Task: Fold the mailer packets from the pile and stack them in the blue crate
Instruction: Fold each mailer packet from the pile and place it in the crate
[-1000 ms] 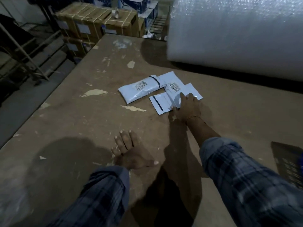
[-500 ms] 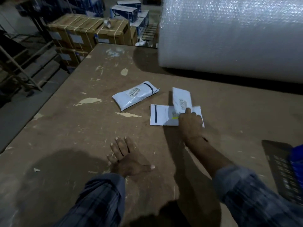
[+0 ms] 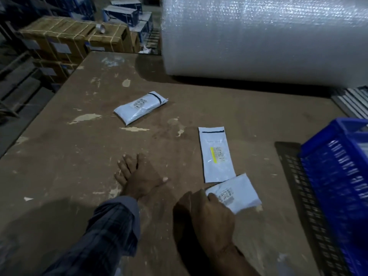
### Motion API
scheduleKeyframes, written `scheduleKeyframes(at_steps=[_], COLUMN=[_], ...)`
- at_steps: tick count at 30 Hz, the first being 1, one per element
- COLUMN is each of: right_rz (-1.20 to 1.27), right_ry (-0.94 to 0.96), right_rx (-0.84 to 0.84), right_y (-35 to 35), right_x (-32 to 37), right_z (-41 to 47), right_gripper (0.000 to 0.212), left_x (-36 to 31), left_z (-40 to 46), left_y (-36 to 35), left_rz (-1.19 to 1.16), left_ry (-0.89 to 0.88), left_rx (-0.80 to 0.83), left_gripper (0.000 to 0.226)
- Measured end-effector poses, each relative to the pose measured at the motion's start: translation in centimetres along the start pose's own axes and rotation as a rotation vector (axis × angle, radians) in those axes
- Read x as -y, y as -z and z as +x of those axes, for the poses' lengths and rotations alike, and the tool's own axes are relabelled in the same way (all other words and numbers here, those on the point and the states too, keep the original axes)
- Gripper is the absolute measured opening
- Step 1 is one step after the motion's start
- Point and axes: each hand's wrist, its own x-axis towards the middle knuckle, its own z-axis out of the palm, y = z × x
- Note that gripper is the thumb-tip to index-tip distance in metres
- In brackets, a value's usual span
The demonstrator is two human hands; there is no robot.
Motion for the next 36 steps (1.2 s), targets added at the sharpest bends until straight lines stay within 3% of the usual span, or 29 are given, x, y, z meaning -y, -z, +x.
scheduleKeyframes(at_steps=[2,4,7,9,11,13,16,21,25,36], right_rz=[0.12,0.179,0.406,0.467,0.401,0.236,0.171,0.184,0.161,0.137], right_ry=[-0.036,-0.036,-0.071,-0.084,-0.026,0.046,0.104,0.249,0.25,0.244], right_rx=[0.131,0.171,0.158,0.031,-0.116,-0.09,0.016,0.033,0.033,0.05], right_y=[-0.1,0.2,0.3,-0.2,-1.5,-3.7,-6.3,-6.8,-6.8,-7.3], right_x=[1.4,2.4,1.4,-0.2,-3.1,-6.7,-10.3,-11.3,-11.5,-11.1], right_z=[-1.4,-2.7,-1.8,-1.4,-0.9,-0.9,-1.9,-3.4,-3.5,-3.0], right_gripper=[0.017,0.018,0.036,0.041,0.039,0.042,0.063,0.063,0.058,0.057], left_x=[1.6,2.8,4.2,4.7,4.1,2.8,1.2,1.5,2.4,2.2], left_z=[1.9,3.0,2.2,0.8,-1.6,-4.3,-7.0,-9.0,-8.5,-7.5], left_y=[-1.5,-3.0,-5.0,-6.2,-7.2,-8.6,-12.6,-17.5,-17.3,-18.3], left_rz=[0.126,0.155,0.103,0.03,-0.111,-0.133,0.114,0.448,0.512,0.617], left_ry=[-0.006,-0.023,-0.143,-0.221,-0.337,-0.497,-0.714,-0.713,-0.724,-0.691], left_rx=[-0.093,-0.157,-0.254,-0.338,-0.433,-0.491,-0.492,-0.328,-0.297,-0.303], left_gripper=[0.144,0.135,0.102,0.076,0.048,0.026,0.039,0.061,0.069,0.061])
